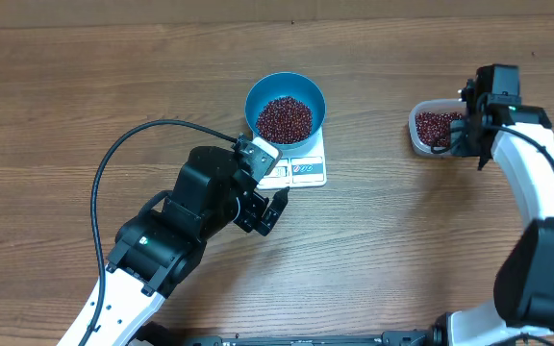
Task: Scoop item into bowl and weigh 150g on scale
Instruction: 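Lower the scoop into the beans and drag it through with the right gripper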
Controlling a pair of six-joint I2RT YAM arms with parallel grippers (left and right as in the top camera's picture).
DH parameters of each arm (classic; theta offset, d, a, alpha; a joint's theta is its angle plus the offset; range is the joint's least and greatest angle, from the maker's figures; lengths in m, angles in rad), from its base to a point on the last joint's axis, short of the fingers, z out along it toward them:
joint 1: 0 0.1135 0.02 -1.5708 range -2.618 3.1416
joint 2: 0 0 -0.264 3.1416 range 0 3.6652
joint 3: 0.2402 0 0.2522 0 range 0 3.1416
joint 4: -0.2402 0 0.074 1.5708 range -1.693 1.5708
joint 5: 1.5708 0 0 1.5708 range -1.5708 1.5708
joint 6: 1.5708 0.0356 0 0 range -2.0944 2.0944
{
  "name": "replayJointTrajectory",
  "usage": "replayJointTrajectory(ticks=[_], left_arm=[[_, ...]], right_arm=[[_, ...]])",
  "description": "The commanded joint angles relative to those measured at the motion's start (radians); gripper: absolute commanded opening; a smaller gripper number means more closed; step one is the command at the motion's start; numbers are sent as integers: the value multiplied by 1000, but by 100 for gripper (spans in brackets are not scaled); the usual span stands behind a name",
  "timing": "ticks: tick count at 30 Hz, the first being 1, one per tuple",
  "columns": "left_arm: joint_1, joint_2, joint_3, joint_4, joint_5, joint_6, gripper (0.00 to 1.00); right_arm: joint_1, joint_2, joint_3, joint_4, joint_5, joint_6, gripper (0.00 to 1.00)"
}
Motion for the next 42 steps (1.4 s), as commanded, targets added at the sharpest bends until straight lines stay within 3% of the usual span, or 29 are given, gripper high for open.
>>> replayJointTrajectory(ticks=[1, 9, 17, 26, 42], left_arm=[[4, 6, -8, 5, 10, 19, 99], [5, 6, -8, 5, 10, 19, 100], [5, 6, -8, 4, 10, 19, 99], [5, 6, -8, 4, 10, 19, 100], [5, 6, -8, 4, 10, 19, 100]], right_arm=[[-6, 30, -5, -1, 14, 1, 4], [-6, 44, -5, -5, 8, 1, 4], [-6, 44, -5, -4, -201, 0, 4], [-6, 44, -5, -20, -237, -5, 4], [-6, 44, -4, -56, -407, -113, 4]])
